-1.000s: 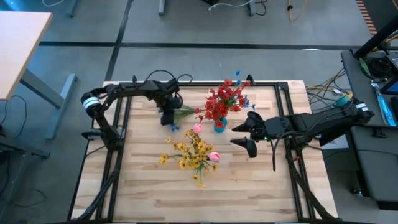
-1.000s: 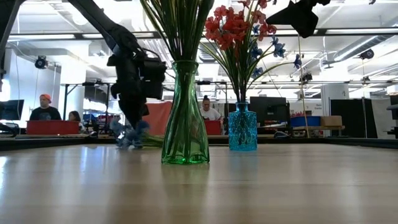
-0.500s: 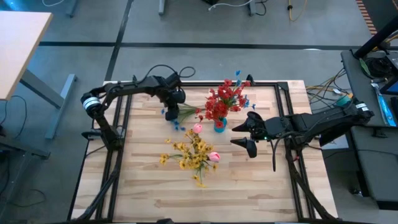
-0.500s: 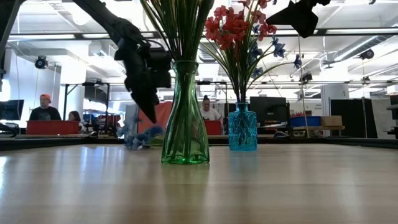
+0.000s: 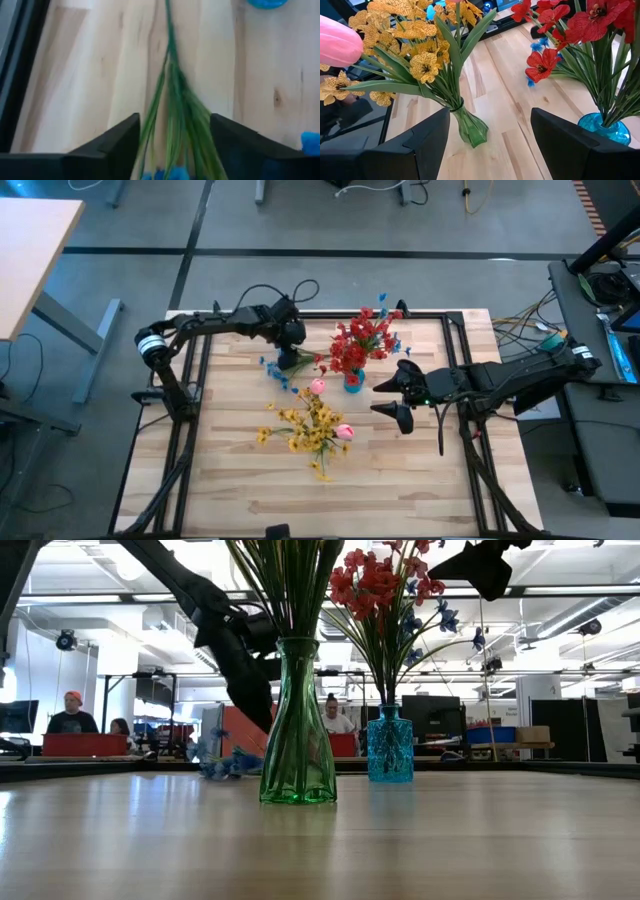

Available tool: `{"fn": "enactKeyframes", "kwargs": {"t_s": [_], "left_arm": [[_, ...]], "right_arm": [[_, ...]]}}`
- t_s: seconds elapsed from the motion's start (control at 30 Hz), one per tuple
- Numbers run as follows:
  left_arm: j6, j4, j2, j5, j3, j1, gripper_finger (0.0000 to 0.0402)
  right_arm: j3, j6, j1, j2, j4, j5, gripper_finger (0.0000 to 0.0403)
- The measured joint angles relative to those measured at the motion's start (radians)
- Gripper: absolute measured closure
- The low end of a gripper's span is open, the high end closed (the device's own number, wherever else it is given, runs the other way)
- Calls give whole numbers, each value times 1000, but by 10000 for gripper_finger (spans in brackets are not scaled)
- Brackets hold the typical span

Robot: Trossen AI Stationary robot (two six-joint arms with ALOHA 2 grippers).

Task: Sort flowers into vase by color
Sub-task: Put the blue flowers into the blue flower vase

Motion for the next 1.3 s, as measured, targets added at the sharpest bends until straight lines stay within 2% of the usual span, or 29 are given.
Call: {"fn": "enactKeyframes", "kwargs": {"t_s": [0.13, 0.23, 0.6, 0.8, 1.0, 1.3], "left_arm": [[-6, 60, 22, -41, -11, -45, 134], [-2, 118, 37, -91, -11, -79, 119], [1, 173, 133, -197, -12, -82, 121], [7, 187, 185, -201, -9, -84, 139], [3, 185, 195, -200, -8, -85, 198], [9, 132, 154, -225, -14, -82, 359]], "right_arm": [[0, 0, 0, 0, 0, -5, 133], [0, 0, 0, 0, 2, -5, 133], [0, 1, 0, 0, 6, -7, 133], [0, 2, 0, 0, 6, -7, 133], [0, 3, 0, 0, 6, -7, 133], [0, 3, 0, 0, 6, -7, 133]]}}
